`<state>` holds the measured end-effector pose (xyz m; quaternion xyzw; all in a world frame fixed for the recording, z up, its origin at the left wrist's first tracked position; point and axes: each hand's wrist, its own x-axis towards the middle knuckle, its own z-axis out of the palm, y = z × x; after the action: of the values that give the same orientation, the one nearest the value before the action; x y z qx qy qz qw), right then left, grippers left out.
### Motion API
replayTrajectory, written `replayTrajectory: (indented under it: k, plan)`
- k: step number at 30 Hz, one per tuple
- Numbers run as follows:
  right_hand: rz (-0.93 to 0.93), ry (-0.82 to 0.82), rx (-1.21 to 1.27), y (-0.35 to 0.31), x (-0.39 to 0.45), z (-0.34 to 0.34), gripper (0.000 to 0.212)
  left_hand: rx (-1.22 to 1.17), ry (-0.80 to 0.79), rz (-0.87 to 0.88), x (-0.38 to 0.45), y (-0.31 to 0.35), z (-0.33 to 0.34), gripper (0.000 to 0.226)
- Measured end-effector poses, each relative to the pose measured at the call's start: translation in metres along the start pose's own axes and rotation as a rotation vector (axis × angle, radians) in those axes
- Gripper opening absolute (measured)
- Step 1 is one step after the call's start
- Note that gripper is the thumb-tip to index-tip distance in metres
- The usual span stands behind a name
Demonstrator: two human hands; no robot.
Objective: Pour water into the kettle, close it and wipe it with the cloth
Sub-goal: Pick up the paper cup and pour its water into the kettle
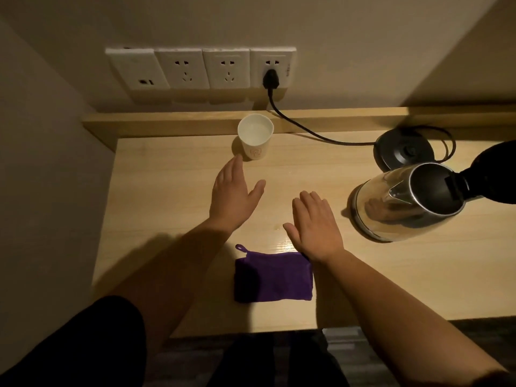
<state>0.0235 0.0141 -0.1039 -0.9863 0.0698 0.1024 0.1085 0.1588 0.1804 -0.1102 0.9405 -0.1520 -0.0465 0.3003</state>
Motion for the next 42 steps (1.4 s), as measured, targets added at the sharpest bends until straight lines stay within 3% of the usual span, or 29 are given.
replayTrajectory:
  k: [5, 13, 30, 36, 42]
  plan:
    - [0.023, 0.004, 0.003, 0.006, 0.003, 0.014, 0.068, -0.272, -0.011, -0.11, 0.035, 0.005, 0.009, 0.091]
    - [0.021, 0.021, 0.009, 0.008, 0.004, 0.017, 0.068, -0.513, 0.002, -0.179, 0.07, 0.009, 0.024, 0.101]
    - [0.009, 0.082, 0.042, 0.011, 0.004, 0.022, 0.063, -0.599, 0.029, -0.233, 0.088, 0.013, 0.028, 0.091]
    - [0.01, 0.095, 0.042, 0.011, 0.004, 0.024, 0.064, -0.549, 0.053, -0.171, 0.08, 0.017, 0.024, 0.082]
    - [0.011, 0.101, 0.037, 0.011, 0.004, 0.025, 0.063, -0.512, -0.026, -0.071, 0.062, 0.039, 0.014, 0.08]
